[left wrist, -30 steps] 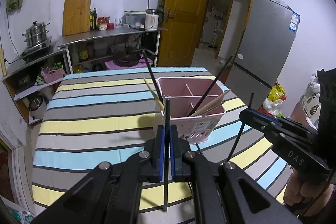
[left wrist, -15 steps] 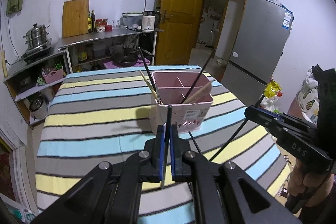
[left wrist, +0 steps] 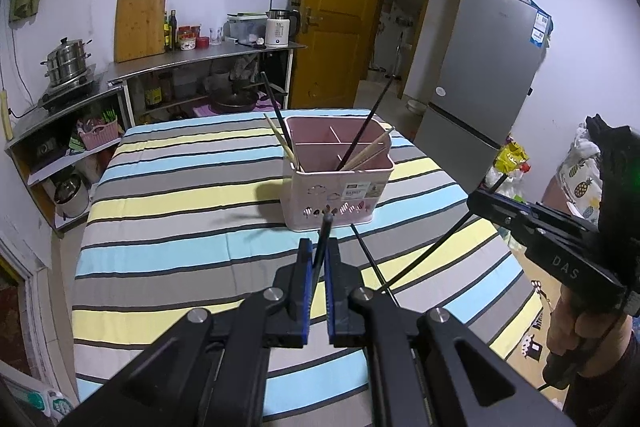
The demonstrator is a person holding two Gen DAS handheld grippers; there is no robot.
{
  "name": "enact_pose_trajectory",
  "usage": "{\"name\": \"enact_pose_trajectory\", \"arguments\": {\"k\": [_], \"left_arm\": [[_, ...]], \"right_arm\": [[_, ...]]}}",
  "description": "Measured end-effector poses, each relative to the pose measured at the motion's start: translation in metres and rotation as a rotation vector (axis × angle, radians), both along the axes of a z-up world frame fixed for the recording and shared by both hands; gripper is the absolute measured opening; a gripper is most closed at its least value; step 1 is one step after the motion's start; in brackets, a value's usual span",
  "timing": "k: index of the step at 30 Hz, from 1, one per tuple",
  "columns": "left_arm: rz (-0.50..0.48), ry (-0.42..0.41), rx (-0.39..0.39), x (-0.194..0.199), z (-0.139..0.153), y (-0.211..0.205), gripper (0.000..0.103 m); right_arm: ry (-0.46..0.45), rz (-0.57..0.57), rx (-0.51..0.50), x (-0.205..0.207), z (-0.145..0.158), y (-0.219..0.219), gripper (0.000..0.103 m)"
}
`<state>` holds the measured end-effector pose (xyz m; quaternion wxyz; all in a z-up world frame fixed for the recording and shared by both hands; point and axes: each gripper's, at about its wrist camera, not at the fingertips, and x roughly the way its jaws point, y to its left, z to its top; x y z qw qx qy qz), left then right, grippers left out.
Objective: Organize utensils
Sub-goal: 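Lift both held black chopsticks and carry them toward the pink basket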
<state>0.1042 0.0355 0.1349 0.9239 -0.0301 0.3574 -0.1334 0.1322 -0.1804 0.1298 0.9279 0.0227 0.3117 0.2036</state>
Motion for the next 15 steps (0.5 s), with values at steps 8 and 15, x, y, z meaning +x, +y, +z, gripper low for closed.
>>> {"name": "enact_pose_trajectory", "arguments": {"k": [8, 15], "left_arm": [[0.004, -0.009, -0.045, 0.016, 0.016, 0.003, 0.005], [-0.001, -0.065, -0.049, 0.036, 0.050, -0.003, 0.005]], "right_arm": [[-0.038, 0.002, 0.004, 0.008, 0.013, 0.003, 0.004], [-0.112, -0.010, 0.037, 0.021, 0.041, 0.000, 0.004]]}}
